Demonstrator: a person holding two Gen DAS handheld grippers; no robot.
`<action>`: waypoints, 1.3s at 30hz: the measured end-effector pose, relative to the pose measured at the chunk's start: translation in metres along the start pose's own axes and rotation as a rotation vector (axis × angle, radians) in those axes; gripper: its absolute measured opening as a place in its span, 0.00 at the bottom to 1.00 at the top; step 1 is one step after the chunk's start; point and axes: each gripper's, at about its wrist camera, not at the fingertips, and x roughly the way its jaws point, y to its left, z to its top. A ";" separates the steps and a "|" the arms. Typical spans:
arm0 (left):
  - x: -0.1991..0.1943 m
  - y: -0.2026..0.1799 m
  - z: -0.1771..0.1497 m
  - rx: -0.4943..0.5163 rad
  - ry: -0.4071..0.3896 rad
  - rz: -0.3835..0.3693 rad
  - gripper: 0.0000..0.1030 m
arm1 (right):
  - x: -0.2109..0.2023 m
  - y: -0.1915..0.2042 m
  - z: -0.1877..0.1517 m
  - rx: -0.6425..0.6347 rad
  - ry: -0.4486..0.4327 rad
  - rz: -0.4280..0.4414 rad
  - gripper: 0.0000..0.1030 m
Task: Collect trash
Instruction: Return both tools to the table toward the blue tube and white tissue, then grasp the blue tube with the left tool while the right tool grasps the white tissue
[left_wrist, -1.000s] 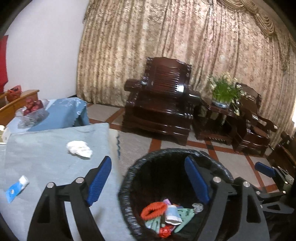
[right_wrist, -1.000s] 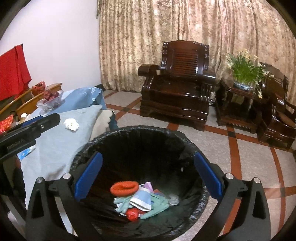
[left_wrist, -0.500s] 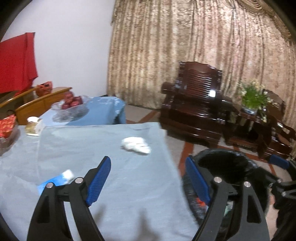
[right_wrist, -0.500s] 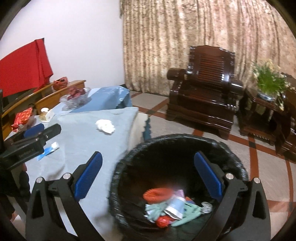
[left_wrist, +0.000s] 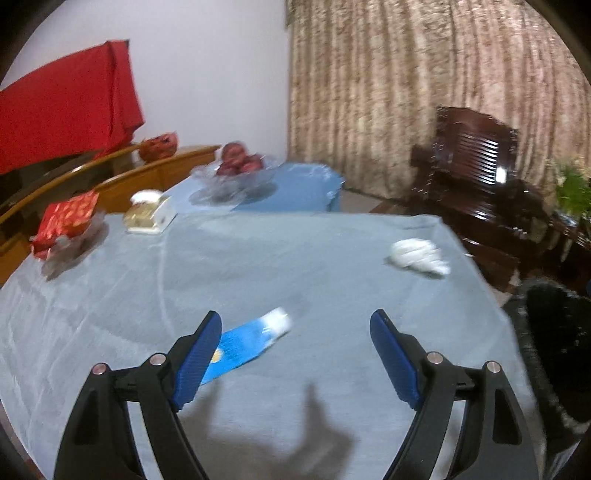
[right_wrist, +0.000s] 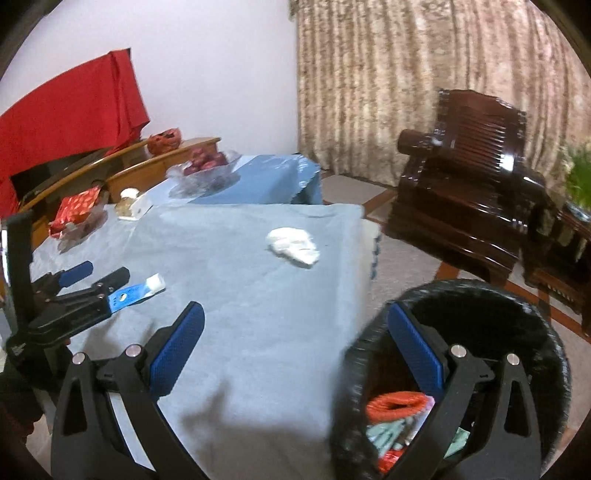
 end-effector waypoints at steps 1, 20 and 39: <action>0.004 0.005 -0.002 -0.004 0.009 0.008 0.79 | 0.004 0.004 0.001 -0.006 0.003 0.005 0.94; 0.086 0.032 -0.008 -0.080 0.147 0.046 0.78 | 0.116 0.026 0.032 -0.030 0.054 0.010 0.94; 0.120 0.038 -0.004 -0.112 0.227 0.020 0.71 | 0.236 0.010 0.058 0.008 0.158 -0.051 0.94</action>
